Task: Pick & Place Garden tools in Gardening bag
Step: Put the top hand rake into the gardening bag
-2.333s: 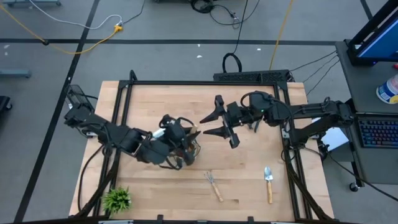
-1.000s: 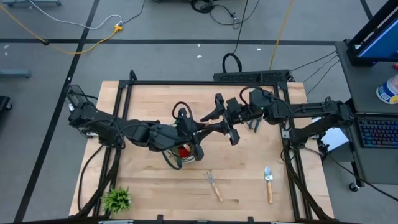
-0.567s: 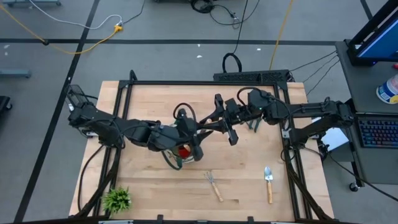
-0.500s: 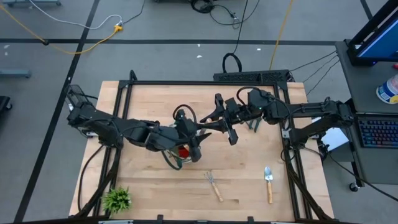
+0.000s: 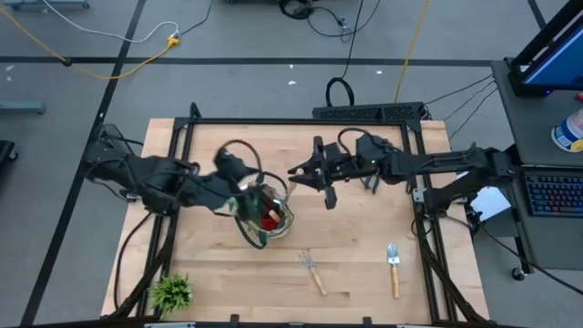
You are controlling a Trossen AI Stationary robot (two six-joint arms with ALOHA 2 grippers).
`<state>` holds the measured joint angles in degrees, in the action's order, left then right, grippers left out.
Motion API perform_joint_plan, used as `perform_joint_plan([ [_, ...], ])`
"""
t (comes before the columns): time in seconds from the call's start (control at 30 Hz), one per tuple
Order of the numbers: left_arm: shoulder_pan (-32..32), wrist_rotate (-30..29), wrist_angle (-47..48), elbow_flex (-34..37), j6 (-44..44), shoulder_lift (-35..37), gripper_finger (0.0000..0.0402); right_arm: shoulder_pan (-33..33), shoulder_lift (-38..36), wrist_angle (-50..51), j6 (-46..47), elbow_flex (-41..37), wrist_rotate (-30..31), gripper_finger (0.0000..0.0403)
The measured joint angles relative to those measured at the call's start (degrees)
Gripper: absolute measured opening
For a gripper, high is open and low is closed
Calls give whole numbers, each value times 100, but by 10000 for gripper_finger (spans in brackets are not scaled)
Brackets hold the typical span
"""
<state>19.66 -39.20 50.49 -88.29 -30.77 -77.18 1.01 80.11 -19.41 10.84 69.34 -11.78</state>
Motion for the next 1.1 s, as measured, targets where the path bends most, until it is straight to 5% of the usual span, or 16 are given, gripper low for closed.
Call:
perform_joint_plan([
  [0.23, 425, -979, 1307, 0, -941, 456, 216, -129, 691, -644, 49, 20, -23, 55],
  [0.63, 1446, -1451, 2849, 0, -2511, 807, 216, -120, 1571, -1724, 49, 345, 125, 55],
  [1.1, 2217, -1938, 3397, 6, -3142, 939, 216, -75, 2359, -1360, 51, 634, 128, 55],
])
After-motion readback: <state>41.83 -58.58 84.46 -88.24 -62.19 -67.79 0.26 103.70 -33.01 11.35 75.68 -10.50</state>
